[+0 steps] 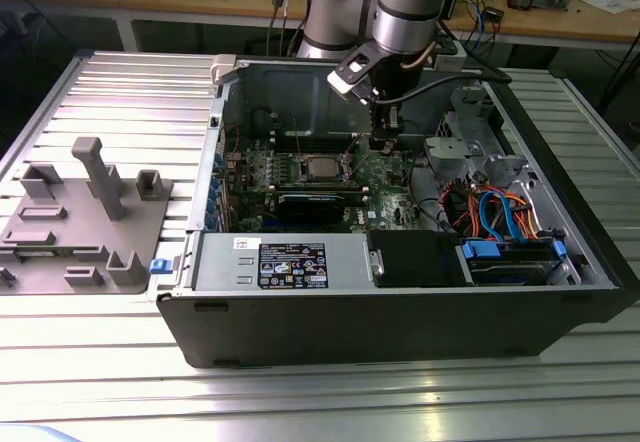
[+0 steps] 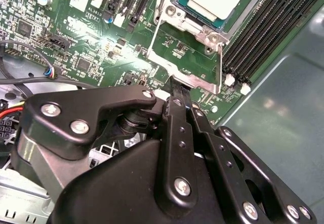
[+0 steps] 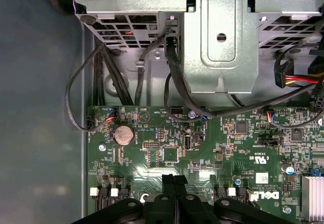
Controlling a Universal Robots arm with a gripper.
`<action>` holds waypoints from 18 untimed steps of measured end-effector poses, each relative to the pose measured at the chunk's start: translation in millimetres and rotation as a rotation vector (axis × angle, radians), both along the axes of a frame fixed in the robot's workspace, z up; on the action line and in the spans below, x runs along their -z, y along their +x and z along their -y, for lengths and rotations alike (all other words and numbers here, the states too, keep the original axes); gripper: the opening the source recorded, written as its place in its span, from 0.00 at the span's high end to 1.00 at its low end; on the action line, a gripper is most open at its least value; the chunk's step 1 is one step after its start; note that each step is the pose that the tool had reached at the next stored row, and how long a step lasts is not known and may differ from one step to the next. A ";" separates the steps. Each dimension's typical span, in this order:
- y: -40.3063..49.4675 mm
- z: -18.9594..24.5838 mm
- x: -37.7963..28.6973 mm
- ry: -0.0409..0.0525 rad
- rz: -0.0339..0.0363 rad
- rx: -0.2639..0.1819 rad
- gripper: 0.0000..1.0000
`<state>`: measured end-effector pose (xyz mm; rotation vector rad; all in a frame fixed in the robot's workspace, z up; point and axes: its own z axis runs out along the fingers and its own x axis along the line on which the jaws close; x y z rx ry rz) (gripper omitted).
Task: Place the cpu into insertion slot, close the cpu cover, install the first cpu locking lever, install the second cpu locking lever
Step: 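Close the cpu cover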
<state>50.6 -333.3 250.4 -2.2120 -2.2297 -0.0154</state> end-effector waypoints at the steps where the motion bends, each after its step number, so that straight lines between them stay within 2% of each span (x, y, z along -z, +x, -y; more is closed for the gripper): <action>1: -0.2 0.0 0.0 0.0000 0.0000 0.000 0.89; 18: -5.3 0.0 0.0 -0.0001 -0.0001 0.000 0.89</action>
